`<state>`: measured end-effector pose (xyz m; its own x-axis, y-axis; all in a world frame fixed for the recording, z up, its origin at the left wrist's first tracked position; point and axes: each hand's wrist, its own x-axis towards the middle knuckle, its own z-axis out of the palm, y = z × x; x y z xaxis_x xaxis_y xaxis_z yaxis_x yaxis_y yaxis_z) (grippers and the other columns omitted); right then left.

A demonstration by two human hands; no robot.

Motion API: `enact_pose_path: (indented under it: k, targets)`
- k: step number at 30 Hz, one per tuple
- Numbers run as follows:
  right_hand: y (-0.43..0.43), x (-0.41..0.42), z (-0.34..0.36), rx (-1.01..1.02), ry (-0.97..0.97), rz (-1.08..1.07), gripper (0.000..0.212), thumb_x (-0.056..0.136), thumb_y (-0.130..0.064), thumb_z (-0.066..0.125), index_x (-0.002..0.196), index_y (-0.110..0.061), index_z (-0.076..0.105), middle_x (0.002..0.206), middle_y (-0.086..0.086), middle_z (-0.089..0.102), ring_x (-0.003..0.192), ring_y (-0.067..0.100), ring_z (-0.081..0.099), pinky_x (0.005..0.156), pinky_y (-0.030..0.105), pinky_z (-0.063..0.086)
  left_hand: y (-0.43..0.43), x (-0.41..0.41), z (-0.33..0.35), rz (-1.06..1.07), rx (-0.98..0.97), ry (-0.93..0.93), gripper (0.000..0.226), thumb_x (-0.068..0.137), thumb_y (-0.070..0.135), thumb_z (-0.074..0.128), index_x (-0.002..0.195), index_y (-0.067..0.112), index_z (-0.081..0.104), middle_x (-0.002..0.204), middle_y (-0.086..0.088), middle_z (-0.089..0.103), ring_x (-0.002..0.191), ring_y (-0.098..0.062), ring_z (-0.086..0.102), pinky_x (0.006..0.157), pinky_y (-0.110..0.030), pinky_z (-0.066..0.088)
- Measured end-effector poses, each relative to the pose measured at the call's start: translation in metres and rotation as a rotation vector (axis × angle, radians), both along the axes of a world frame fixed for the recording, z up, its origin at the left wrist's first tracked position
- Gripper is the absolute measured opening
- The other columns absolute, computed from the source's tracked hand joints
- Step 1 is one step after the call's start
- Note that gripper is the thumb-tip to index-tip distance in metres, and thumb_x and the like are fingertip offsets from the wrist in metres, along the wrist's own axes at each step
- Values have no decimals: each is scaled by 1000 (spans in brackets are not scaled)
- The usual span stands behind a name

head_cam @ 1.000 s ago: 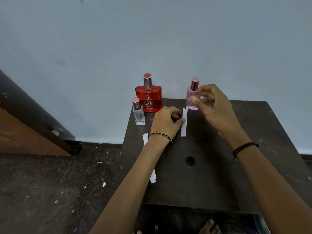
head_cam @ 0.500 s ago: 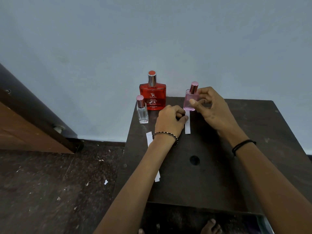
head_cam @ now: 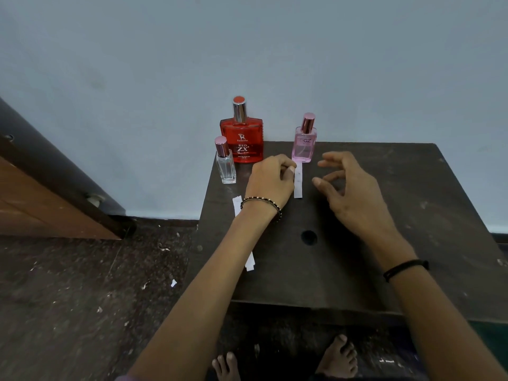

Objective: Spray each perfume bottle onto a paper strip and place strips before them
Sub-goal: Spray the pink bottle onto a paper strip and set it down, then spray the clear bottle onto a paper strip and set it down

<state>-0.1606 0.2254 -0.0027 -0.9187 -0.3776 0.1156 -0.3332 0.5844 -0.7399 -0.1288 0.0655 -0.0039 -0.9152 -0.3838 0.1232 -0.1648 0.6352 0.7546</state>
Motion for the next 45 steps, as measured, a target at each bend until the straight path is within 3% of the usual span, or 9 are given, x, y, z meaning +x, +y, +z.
enact_pose_path:
  k: [4,10,17,19,23,28,32,37,45]
  targets:
    - [0,36,-1,-11,5,51,42,95,-24,67,133,-26,51,124,-13,61,97,-4,56,77,5,37,6,12,6,-39,-92,1,20,96,17,56,109,22,71,100,4,74,92,-15,66,83,-40,57]
    - [-8,77,-1,-48,26,148,17,92,-29,71,109,-29,68,96,-22,63,79,-10,59,70,2,45,-9,35,19,-65,-159,20,17,101,28,52,107,26,67,71,16,62,75,-6,63,76,-34,57]
    - [-24,93,-6,0,64,281,14,99,-27,61,108,-23,70,90,-9,68,85,6,63,82,36,56,-30,66,21,-73,-385,-171,26,107,32,28,110,22,51,87,-2,68,79,-23,65,75,-41,55]
    - [-25,92,-6,-2,98,299,15,98,-32,63,103,-22,71,87,-10,67,81,6,62,79,35,56,-37,74,20,-15,-371,-188,36,107,39,25,98,19,54,84,-5,68,78,-25,65,73,-40,53]
    - [-23,88,-5,-41,115,397,27,86,-42,75,106,-24,71,98,-16,68,92,2,60,76,19,52,-49,89,17,57,-276,-159,45,104,50,29,72,27,52,67,6,64,61,-14,59,66,-33,50]
    - [-20,82,-8,48,8,566,63,75,-50,81,133,-34,61,138,-19,57,125,-4,47,94,14,44,-63,97,16,30,-136,-98,39,104,47,38,91,25,67,84,12,73,68,-5,66,74,-37,59]
    - [-23,83,-10,106,4,537,64,76,-55,79,135,-40,58,136,-16,53,123,1,48,102,29,47,-73,102,14,-3,-93,-117,35,104,46,39,106,28,68,93,15,75,74,-5,68,73,-34,59]
    - [-32,83,-13,114,64,485,52,81,-54,74,130,-41,61,126,-14,55,114,3,51,94,34,53,-79,100,15,-48,-98,-118,33,104,42,40,115,27,67,94,14,76,71,-10,69,74,-35,60]
    - [-31,79,-12,107,31,514,61,72,-60,76,128,-42,63,126,-18,56,116,-1,48,93,26,49,-83,96,15,-74,-111,-135,31,105,41,39,112,28,66,90,17,75,69,-9,69,74,-38,60]
